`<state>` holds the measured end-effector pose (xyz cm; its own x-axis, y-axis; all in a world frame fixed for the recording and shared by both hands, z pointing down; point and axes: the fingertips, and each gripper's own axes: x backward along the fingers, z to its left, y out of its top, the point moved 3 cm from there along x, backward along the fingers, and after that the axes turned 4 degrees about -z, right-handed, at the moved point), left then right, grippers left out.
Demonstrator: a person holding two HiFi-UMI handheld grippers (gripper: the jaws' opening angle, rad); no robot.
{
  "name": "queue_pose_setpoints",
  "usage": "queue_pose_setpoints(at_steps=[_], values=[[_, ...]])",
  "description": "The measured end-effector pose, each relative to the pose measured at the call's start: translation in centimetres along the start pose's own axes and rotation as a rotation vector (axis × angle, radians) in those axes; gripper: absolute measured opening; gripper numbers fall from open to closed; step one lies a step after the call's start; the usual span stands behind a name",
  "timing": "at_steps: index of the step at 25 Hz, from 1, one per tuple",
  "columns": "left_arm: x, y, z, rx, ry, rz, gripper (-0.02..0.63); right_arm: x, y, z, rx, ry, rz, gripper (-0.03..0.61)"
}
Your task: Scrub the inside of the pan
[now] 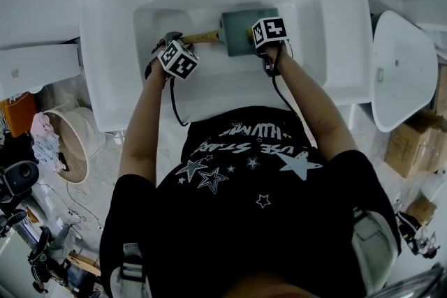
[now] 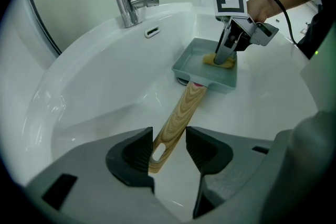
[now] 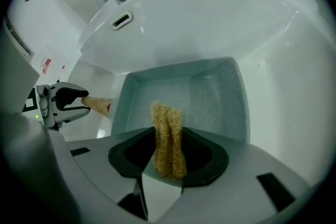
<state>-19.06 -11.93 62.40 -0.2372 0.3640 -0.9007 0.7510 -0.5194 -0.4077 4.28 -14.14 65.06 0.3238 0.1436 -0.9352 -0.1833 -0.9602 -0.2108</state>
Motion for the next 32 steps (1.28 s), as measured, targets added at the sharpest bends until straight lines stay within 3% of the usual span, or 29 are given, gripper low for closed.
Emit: queue_pose_setpoints(at_steps=[13, 24, 32], values=[[0.1, 0.1, -0.1, 0.010, 0.003, -0.004, 0.193, 1.4, -0.1, -3.2, 0.002, -0.158, -0.030, 0.160], [0.2, 0.0, -0.2, 0.060, 0.001, -0.012, 0.193, 1.6, -0.1, -3.6, -0.050, -0.155, -0.056, 0.160], [2.5, -0.4, 1.2, 0.152, 0.106, -0.057, 0.195, 2.5, 0.1, -3.4, -0.112, -0.087, -0.063, 0.155]])
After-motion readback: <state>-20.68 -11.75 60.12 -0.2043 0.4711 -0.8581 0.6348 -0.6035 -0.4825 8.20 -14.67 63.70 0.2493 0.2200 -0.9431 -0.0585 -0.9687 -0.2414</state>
